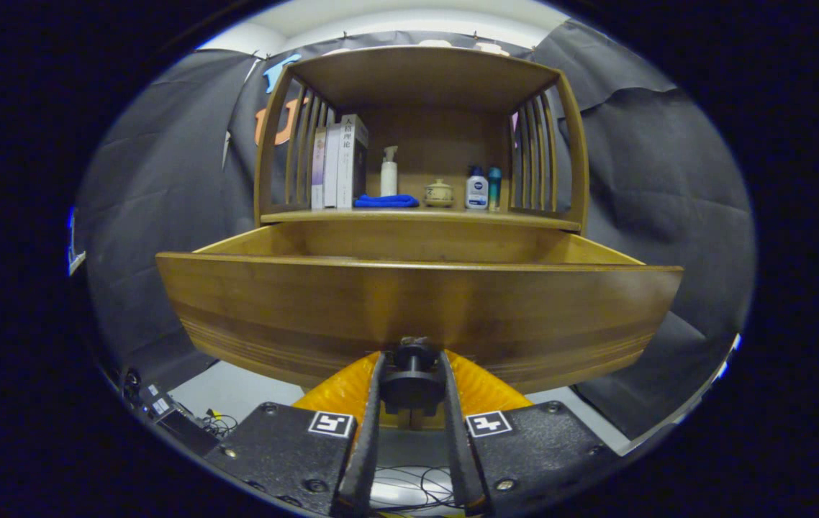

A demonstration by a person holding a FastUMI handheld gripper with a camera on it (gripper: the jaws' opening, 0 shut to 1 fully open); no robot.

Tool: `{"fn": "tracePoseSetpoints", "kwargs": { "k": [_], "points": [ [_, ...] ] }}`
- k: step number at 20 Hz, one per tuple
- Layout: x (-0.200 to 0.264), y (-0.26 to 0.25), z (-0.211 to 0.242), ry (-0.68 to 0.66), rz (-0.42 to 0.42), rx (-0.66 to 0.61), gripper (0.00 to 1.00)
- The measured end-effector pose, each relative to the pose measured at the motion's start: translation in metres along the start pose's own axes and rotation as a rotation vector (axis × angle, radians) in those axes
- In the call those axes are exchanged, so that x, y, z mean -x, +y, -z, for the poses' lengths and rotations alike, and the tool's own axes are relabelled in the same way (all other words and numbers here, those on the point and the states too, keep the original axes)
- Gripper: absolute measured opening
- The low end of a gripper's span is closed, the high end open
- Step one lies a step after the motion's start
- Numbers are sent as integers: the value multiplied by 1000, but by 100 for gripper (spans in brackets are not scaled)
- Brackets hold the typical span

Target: Pull open the drawer, take out the items inside it, and place them on the countertop above the cabinet.

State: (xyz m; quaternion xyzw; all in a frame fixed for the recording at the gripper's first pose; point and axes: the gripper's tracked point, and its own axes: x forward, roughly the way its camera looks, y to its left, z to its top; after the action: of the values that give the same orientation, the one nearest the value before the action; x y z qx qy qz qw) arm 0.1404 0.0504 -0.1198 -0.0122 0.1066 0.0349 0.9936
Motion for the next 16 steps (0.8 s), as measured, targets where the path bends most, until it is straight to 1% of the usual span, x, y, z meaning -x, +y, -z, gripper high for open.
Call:
{"fn": "tracePoseSetpoints", "kwargs": {
  "k": [1, 4, 6, 10, 12, 16],
  "points": [
    [5, -4, -4, -10, 5, -1, 49],
    [32, -13, -11, -30, 8, 3, 79],
    [48, -22, -28, -54, 18, -27, 100],
    [80, -41, -67, -94, 26, -62, 100],
    [94, -51, -94, -138, 33, -69, 100],
    [107, -69, -147, -193, 51, -69, 100]
  ]
}}
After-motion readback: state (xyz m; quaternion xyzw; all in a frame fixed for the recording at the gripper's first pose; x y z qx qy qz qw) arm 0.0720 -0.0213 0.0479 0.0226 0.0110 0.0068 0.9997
